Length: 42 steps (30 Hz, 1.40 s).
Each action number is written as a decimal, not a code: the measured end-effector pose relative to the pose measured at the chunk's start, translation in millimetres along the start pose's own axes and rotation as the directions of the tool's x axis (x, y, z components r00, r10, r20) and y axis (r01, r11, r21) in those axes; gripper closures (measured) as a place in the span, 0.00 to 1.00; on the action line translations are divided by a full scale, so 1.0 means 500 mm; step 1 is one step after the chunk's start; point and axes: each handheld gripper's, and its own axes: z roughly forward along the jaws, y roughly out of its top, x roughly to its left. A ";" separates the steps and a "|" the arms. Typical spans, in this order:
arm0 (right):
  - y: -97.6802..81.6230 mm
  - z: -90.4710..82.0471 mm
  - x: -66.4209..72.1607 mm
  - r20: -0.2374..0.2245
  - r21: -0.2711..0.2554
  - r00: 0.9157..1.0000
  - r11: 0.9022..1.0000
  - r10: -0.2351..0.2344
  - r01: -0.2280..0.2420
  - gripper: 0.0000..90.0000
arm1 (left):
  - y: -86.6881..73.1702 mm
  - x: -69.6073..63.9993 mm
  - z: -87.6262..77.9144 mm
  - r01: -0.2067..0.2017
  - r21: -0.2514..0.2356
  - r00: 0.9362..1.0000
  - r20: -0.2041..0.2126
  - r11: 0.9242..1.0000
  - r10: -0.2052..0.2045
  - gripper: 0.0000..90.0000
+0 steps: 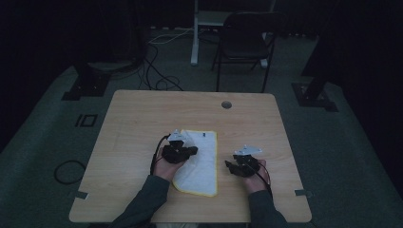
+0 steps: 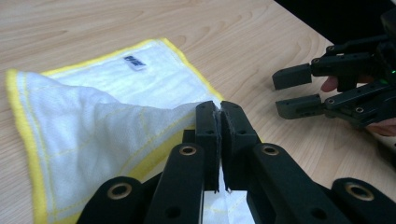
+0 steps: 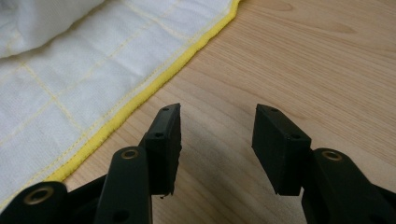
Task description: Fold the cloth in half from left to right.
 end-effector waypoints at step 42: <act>-0.001 0.005 0.002 -0.002 0.008 1.000 1.000 -0.005 0.005 0.58 | -0.110 0.112 -0.102 0.106 -0.005 0.984 -0.146 0.994 -0.106 0.62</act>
